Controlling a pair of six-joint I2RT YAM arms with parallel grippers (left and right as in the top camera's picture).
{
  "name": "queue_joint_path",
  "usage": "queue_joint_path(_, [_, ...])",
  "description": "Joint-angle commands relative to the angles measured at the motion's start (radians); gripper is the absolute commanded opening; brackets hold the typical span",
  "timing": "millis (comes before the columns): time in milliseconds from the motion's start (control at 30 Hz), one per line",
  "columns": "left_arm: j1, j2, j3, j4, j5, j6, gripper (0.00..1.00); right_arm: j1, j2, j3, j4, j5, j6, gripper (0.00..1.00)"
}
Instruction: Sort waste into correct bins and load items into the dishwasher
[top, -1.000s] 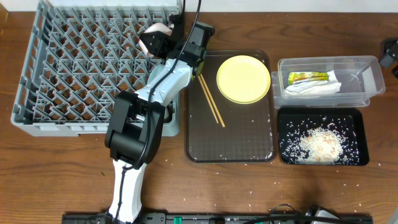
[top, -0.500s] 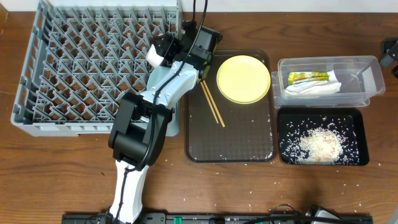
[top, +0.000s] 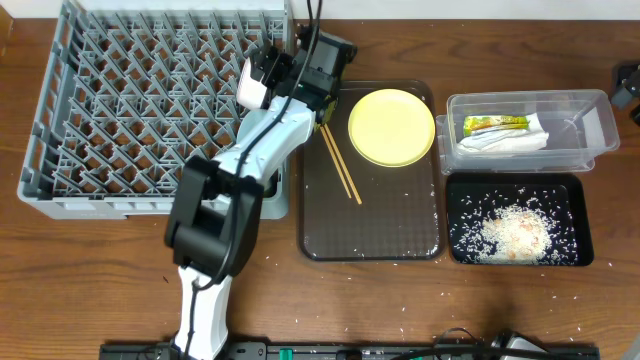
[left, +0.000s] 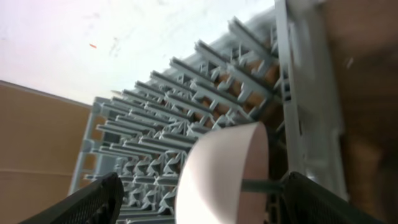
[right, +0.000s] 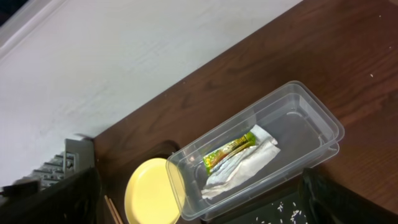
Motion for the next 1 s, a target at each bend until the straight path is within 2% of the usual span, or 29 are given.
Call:
queue_joint_path(0, [-0.003, -0.130, 0.015, -0.060, 0.210, -0.174, 0.85, -0.010, 0.002, 0.014, -0.001, 0.000, 0.010, 0.99])
queue_joint_path(233, [-0.001, -0.184, 0.014, -0.247, 0.940, -0.491, 0.85, -0.010, 0.002, 0.014, -0.001, 0.000, 0.010, 0.99])
queue_joint_path(267, [-0.010, -0.155, 0.010, -0.266, 1.027, -0.606, 0.84, -0.010, 0.002, 0.014, -0.001, 0.000, 0.010, 0.99])
queue_joint_path(333, [-0.022, -0.119, 0.001, -0.277, 1.040, -0.698, 0.84, -0.010, 0.002, 0.014, -0.001, 0.000, 0.010, 0.99])
queue_joint_path(467, [-0.042, -0.023, 0.000, -0.273, 1.060, -0.790, 0.84, -0.010, 0.002, 0.014, -0.001, 0.000, 0.010, 0.99])
queue_joint_path(700, [-0.051, 0.066, 0.000, -0.215, 1.102, -0.796, 0.83, -0.010, 0.002, 0.014, -0.001, 0.000, 0.010, 0.99])
queue_joint_path(967, [-0.061, 0.148, 0.000, -0.188, 1.103, -0.860, 0.74, -0.010, 0.002, 0.014, -0.001, 0.000, 0.010, 0.99])
